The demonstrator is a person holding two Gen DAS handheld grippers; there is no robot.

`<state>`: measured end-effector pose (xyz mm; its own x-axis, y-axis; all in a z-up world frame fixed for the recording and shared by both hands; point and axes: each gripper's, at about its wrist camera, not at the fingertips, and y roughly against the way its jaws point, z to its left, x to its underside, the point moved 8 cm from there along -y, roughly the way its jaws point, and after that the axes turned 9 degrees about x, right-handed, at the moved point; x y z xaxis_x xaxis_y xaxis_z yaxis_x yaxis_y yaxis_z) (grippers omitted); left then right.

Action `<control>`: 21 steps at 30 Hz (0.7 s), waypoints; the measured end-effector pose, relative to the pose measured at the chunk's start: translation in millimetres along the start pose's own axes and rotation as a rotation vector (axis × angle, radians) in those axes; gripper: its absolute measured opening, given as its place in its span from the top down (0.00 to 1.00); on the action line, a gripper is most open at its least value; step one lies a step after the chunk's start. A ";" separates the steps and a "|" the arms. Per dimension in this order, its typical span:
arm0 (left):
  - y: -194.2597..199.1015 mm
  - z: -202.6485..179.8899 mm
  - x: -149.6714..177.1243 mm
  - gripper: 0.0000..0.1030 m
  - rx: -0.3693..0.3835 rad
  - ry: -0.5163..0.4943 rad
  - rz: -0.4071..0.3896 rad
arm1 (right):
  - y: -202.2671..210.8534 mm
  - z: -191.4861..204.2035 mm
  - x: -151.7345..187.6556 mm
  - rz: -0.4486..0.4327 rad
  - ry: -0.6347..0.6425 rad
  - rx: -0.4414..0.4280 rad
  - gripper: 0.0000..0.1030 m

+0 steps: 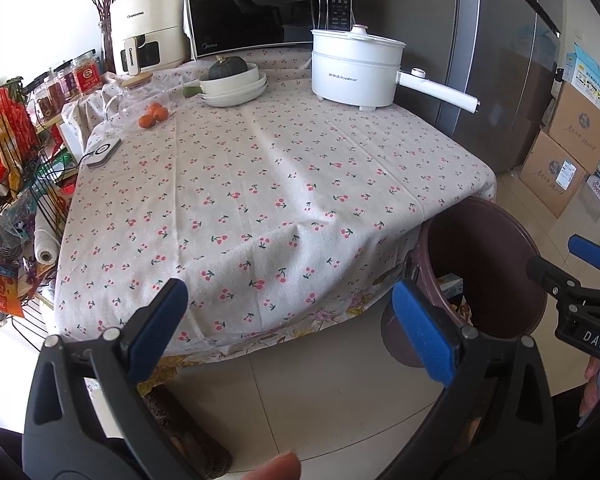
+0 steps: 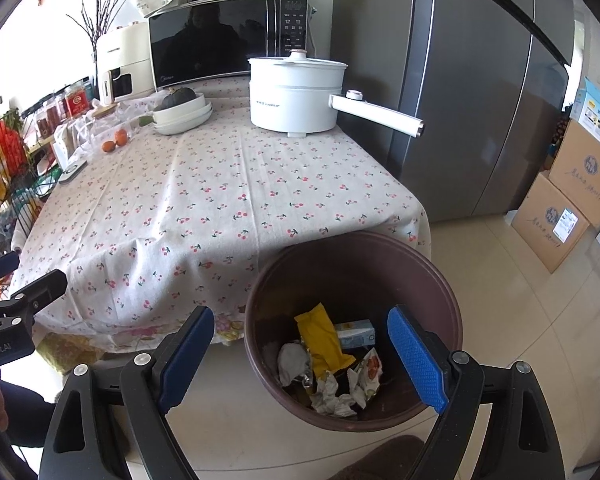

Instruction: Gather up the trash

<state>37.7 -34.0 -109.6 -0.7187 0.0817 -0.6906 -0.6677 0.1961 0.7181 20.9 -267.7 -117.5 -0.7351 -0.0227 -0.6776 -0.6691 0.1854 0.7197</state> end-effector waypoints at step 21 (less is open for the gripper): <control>-1.4 -3.9 2.2 0.01 0.005 -0.009 0.010 | 0.6 -1.0 -2.0 -0.008 -0.003 -0.001 0.12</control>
<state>36.3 -37.9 -111.8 -0.7233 0.0927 -0.6843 -0.6597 0.2001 0.7244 21.9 -268.5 -115.6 -0.7292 -0.0209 -0.6839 -0.6751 0.1846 0.7142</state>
